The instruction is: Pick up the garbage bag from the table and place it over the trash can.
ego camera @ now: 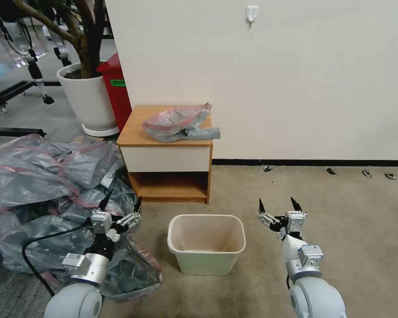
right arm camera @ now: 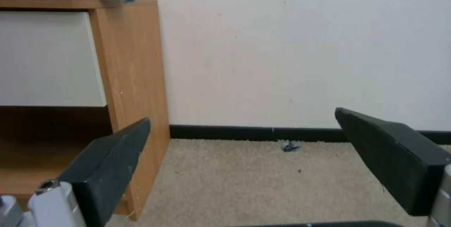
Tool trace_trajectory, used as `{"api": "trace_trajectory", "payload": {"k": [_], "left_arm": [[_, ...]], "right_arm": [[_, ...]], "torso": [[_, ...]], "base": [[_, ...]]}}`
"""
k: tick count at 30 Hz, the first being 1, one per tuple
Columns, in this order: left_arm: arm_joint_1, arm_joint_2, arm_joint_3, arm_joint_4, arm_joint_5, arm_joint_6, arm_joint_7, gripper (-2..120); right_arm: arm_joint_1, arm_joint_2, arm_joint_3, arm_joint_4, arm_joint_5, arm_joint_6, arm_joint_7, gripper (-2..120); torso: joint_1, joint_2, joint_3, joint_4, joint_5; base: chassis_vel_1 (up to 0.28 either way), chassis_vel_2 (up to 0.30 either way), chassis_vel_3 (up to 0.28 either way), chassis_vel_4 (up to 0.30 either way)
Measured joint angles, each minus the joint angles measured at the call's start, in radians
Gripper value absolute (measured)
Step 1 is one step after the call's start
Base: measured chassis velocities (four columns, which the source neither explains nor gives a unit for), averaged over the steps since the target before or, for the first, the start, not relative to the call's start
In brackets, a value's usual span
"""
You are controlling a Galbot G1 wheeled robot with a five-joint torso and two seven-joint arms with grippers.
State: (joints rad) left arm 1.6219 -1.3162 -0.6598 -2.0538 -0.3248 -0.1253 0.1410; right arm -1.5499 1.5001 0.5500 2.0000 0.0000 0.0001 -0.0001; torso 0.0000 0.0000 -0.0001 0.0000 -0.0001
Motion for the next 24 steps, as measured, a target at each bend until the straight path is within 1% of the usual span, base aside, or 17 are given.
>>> {"api": "trace_trajectory", "payload": {"k": [21,22,24], "left_arm": [[-0.001,-0.003,0.002,0.001,0.005,0.002,-0.003,100],[-0.009,-0.005,0.006,0.008,-0.006,0.005,-0.019,100],[-0.013,-0.007,0.007,0.014,-0.011,0.007,-0.031,100]], "right_arm": [[0.000,0.000,0.000,0.000,0.000,0.000,0.000,100],[-0.004,-0.002,0.002,0.002,0.005,0.001,-0.002,100],[-0.011,-0.004,0.006,0.007,0.012,0.003,-0.003,100]], "torso": [[0.000,0.000,0.000,0.0000,0.0001],[0.000,0.000,0.000,0.0002,0.0006],[0.000,0.000,0.000,0.0000,0.0005]], "base": [[0.000,0.000,0.000,0.000],[0.000,0.000,0.000,0.000],[0.000,0.000,0.000,0.000]]}}
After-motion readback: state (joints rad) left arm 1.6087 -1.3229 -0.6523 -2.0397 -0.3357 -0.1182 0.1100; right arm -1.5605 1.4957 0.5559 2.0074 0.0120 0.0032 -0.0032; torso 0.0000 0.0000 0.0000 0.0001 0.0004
